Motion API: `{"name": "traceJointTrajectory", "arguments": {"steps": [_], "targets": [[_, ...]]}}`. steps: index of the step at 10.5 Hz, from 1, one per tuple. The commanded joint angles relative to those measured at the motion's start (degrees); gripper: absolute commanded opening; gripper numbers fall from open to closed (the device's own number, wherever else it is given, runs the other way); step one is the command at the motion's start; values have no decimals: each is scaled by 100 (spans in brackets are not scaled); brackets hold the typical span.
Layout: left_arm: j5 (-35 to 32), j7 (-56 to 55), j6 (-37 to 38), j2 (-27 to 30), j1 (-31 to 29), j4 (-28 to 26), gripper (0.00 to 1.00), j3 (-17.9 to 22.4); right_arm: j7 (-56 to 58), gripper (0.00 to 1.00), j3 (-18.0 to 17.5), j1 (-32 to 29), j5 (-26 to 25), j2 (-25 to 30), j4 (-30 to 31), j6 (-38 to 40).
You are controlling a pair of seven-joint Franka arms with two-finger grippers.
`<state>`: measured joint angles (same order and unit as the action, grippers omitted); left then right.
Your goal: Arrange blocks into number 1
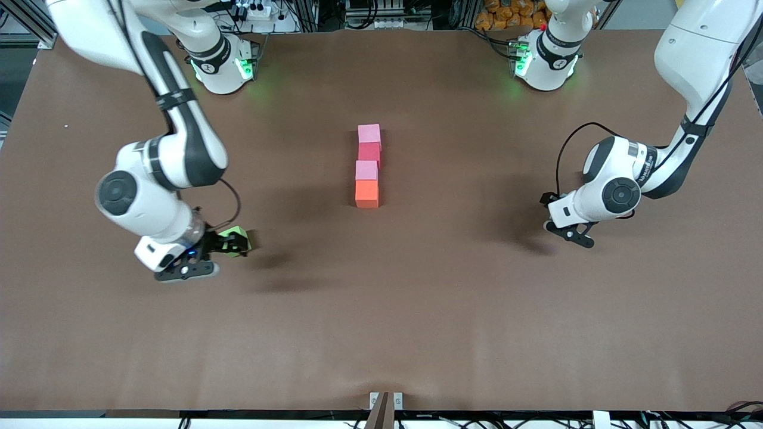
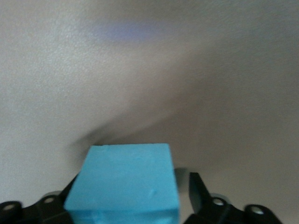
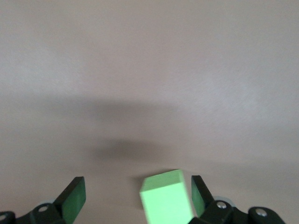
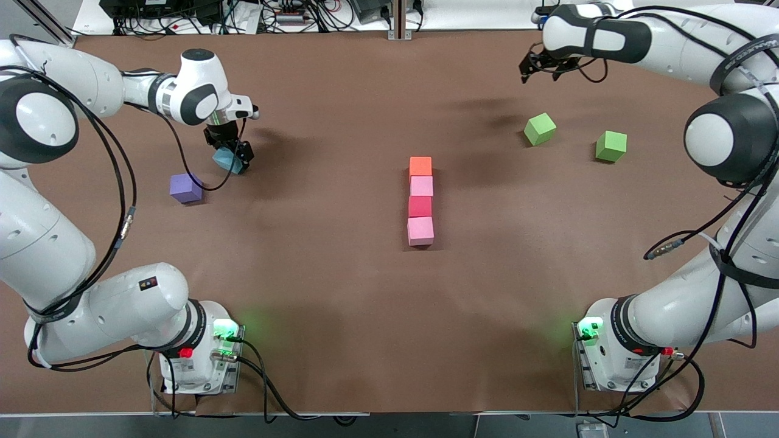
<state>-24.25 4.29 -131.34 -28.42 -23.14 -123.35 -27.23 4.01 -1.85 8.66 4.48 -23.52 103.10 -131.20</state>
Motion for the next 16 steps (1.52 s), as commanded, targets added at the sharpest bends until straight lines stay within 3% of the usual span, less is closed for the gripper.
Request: {"name": "traceJointTrajectory", "arguments": {"steps": [1, 5, 9, 11, 16], "targets": [[-203, -112, 47, -6, -33, 118, 0, -2, 196, 100, -430, -277, -386, 75, 105, -90], [-168, -795, 511, 20, 282, 723, 0, -54, -566, 100, -387, -452, -395, 864, 122, 338], [445, -1990, 687, -339, 1247, 1628, 0, -46, -656, 100, -369, -839, -387, 1629, 96, 998], [614, -2911, 1003, -821, 1915, 2452, 0, -46, -647, 100, -194, -849, -387, 1990, 52, 1402], [1097, -4258, 1242, -1516, 3252, 3684, 0, 7, -691, 100, 307, -805, -316, 2132, -817, 2826]]}}
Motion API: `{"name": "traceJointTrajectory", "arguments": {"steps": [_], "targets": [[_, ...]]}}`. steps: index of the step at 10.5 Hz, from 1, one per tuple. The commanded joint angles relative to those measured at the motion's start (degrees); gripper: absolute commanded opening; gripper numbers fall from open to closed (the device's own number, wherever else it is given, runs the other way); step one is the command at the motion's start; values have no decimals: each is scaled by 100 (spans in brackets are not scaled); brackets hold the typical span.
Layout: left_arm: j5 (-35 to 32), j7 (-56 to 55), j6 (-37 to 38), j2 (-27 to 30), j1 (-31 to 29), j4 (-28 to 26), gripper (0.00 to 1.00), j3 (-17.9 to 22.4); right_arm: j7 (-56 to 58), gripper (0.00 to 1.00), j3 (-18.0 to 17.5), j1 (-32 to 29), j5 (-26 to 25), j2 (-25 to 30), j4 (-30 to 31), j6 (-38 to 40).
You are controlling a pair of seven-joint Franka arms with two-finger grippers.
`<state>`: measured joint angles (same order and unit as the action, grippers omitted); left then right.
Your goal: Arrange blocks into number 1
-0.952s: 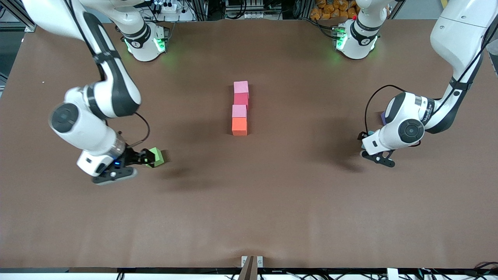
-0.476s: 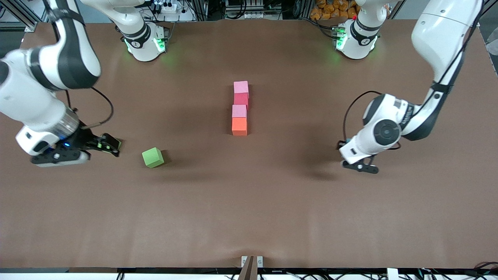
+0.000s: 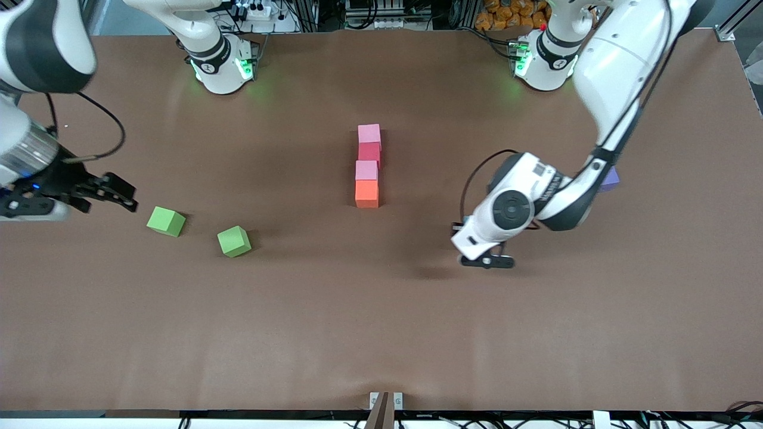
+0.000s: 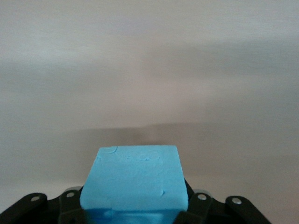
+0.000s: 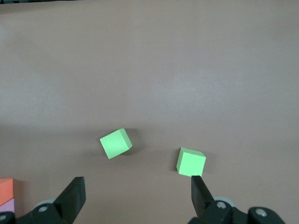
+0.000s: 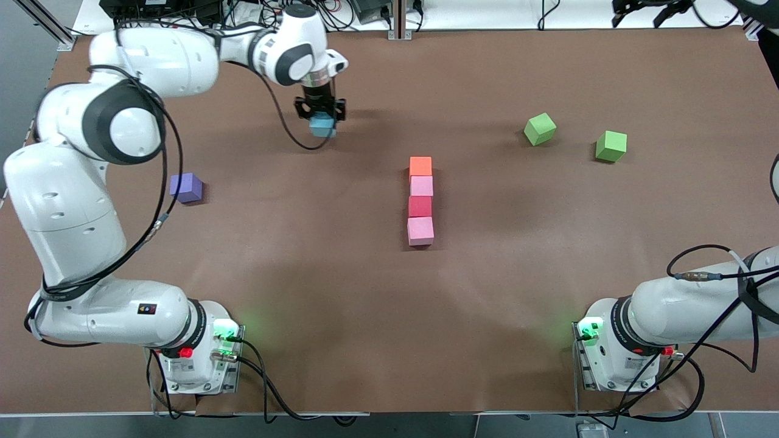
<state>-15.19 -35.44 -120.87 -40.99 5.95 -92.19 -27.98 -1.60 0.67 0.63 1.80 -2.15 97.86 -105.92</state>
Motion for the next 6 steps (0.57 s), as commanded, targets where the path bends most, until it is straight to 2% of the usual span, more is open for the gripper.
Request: {"name": "traceJointTrajectory", "arguments": {"steps": [1, 6], "targets": [[218, -471, 196, -443, 624, 831, 0, 83, -147, 100, 73, 16, -48, -5, -390, 396], [218, -692, 73, -1147, 1768, 1720, 0, 390, -350, 100, 73, -10, -136, -66, -979, 836]]}}
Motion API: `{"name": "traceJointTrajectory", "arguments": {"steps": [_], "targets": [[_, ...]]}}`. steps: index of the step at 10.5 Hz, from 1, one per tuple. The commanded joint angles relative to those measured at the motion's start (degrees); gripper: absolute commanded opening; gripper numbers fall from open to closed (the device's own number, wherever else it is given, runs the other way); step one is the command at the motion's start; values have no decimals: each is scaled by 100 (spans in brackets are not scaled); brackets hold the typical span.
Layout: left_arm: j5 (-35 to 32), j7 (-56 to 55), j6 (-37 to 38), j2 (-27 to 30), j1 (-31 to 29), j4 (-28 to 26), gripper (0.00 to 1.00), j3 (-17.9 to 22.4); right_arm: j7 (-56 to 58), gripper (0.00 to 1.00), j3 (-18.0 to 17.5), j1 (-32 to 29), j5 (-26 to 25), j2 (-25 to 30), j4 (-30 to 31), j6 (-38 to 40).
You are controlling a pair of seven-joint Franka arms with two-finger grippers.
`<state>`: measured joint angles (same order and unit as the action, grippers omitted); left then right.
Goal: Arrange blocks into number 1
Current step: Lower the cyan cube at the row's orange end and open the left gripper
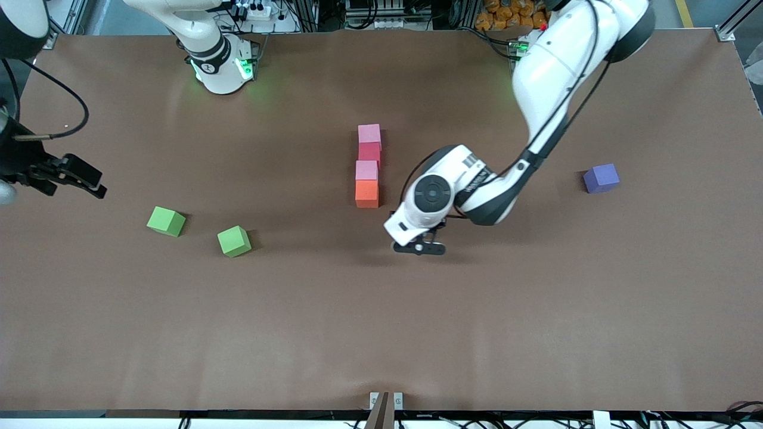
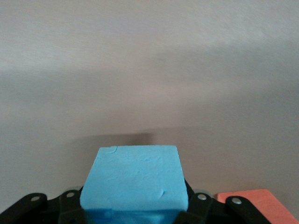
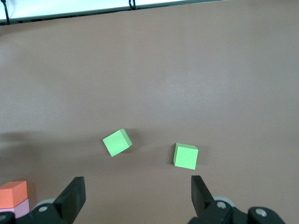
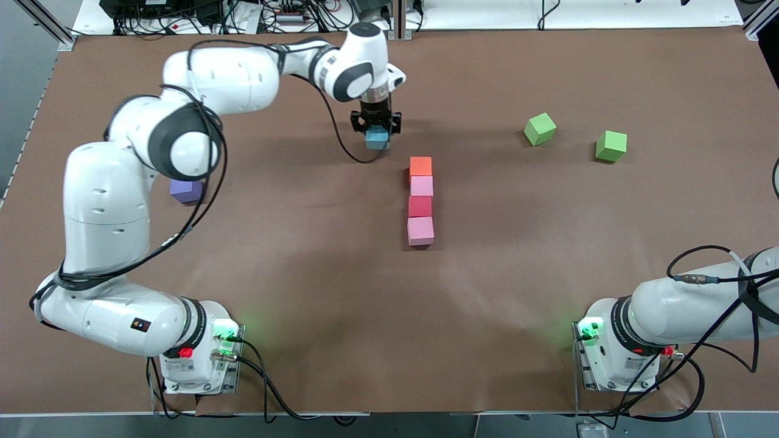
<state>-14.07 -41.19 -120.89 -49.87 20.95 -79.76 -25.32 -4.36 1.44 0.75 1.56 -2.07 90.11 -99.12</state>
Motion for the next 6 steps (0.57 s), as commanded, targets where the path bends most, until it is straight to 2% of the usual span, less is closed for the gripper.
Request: {"name": "traceJointTrajectory", "arguments": {"steps": [1, 2, 4, 6], "targets": [[106, -170, -74, -382, 391, 583, 0, 133, 118, 100, -3, -57, -120, -83, -213, 165], [106, -257, -214, -470, 506, 645, 0, 141, 494, 100, 5, -66, -155, -75, -222, 200], [115, -398, -391, -575, 883, 820, 0, 413, 524, 100, 5, -110, -164, -75, -213, 253], [141, -539, -584, -655, 1042, 874, 0, 440, 516, 100, 5, -110, -173, -83, -213, 244]]}}
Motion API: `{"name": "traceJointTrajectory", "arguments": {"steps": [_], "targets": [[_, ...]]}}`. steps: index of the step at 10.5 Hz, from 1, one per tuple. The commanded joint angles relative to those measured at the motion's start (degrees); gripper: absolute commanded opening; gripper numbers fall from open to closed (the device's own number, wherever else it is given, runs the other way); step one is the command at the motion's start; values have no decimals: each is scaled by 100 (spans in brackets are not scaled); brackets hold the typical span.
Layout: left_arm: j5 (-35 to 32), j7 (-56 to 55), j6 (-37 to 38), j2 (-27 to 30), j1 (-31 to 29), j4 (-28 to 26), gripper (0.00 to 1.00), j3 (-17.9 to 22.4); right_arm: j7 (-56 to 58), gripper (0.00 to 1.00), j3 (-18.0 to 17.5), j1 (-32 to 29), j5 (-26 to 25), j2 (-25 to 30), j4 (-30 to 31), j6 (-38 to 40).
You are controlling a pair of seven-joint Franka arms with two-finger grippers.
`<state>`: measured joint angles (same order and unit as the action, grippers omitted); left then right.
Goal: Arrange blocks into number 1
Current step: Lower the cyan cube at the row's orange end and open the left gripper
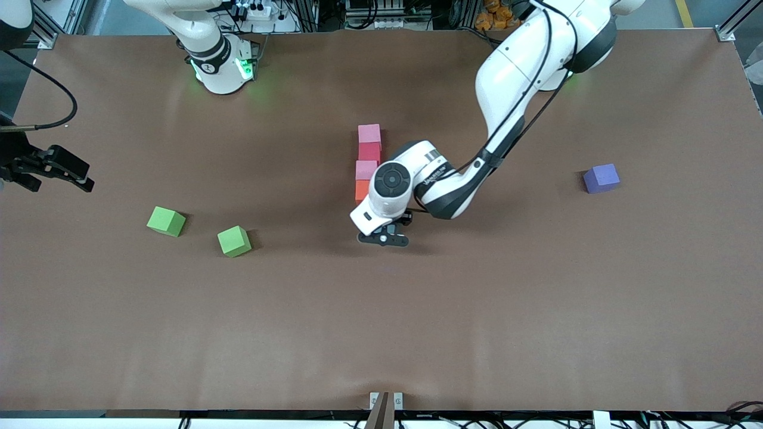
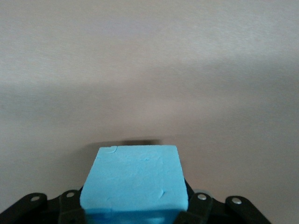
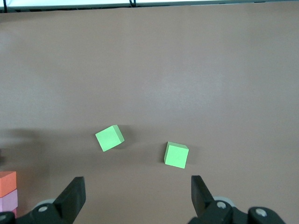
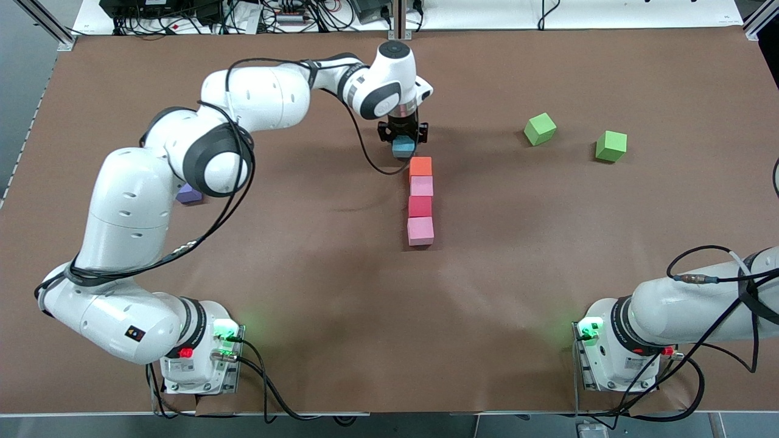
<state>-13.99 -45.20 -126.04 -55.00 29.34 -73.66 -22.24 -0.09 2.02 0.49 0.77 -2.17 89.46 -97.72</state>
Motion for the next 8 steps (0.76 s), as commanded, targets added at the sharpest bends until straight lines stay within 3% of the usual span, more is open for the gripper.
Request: {"name": "traceJointTrajectory", "arguments": {"steps": [1, 8], "targets": [[133, -199, -87, -151, 308, 264, 0, 211, 88, 100, -62, -84, -95, -81, -148, 105], [133, -455, -158, -213, 477, 256, 0, 255, 167, 100, -62, -58, -86, -117, -157, 105]]}}
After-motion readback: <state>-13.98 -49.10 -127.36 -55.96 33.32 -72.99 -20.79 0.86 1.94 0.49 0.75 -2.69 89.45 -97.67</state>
